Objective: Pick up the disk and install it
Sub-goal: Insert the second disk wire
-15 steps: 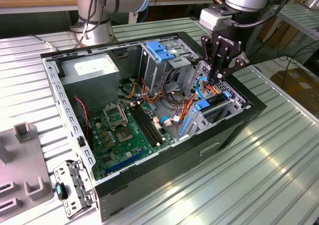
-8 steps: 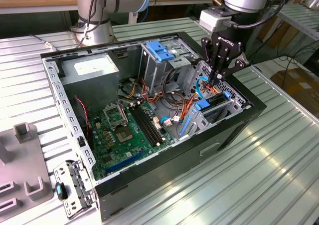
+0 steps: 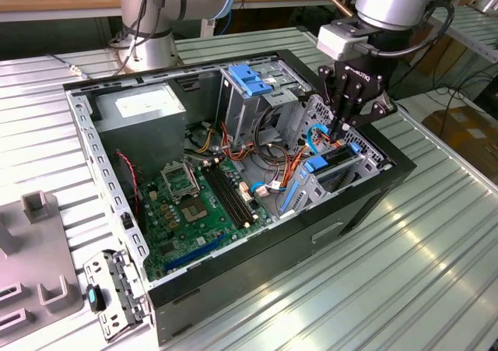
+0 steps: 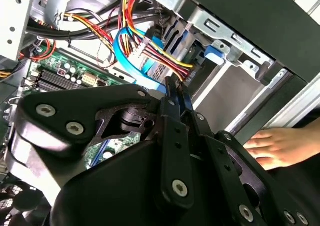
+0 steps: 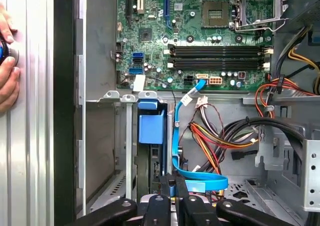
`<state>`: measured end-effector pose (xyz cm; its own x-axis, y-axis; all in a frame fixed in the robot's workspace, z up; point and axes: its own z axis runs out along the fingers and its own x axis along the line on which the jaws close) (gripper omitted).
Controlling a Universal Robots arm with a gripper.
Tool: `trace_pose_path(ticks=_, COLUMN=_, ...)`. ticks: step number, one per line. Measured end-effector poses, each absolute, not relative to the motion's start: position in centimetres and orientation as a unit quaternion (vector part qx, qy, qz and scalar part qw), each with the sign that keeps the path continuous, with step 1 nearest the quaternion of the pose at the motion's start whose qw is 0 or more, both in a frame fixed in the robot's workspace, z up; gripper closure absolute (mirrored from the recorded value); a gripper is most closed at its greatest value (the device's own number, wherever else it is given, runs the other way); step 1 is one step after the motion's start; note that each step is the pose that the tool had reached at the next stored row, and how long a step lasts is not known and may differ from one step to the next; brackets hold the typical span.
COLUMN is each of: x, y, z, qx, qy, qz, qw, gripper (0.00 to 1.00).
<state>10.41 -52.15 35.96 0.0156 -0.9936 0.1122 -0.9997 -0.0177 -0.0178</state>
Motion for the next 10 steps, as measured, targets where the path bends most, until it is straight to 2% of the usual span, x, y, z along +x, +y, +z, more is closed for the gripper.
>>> trace_pose_path(ticks=4, x=10.2, y=-53.2, z=35.8, qx=0.712, qy=-0.701, qz=0.038, qw=0.024, gripper=0.84)
trace_pose_path(ticks=10, x=10.0, y=-54.7, z=35.5, qx=0.713, qy=-0.701, qz=0.02, qw=0.006, gripper=0.84)
